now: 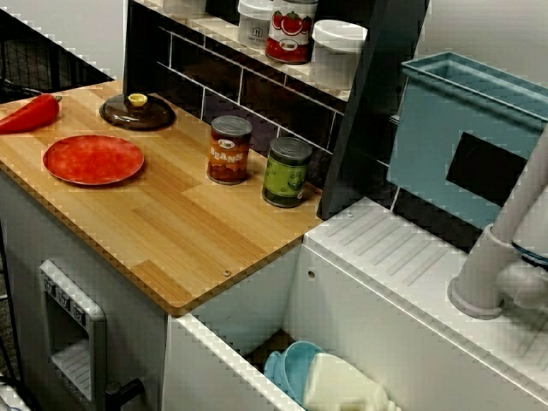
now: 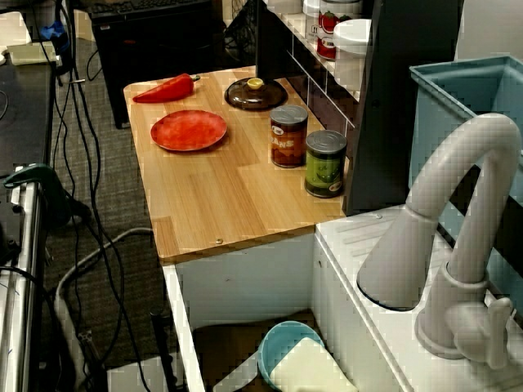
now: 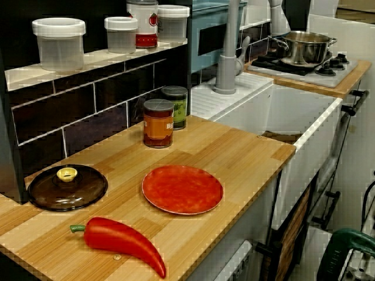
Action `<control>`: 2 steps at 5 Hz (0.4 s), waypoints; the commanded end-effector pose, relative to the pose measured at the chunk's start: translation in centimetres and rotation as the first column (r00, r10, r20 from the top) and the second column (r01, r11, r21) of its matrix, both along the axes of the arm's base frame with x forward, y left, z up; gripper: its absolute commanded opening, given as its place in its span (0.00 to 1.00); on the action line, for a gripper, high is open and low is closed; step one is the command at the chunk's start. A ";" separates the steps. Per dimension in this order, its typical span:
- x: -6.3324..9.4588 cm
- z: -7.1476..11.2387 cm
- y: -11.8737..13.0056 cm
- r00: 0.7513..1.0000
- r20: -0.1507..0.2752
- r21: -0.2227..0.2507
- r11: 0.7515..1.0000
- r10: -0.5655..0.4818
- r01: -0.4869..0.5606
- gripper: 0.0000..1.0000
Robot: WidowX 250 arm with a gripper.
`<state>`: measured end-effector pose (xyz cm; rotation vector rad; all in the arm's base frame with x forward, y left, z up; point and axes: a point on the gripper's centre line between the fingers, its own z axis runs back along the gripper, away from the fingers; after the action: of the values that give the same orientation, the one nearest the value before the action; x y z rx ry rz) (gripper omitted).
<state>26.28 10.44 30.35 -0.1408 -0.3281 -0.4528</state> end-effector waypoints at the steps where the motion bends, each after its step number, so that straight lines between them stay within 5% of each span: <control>1: -1.4 -0.9 -3.0 0.998 0.000 0.049 0.997 -0.060 0.060 0.00; 2: -1.6 -3.1 -5.3 0.993 -0.059 0.080 0.991 -0.099 0.103 0.00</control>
<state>25.72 4.78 26.08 -0.1183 -0.2046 -0.5636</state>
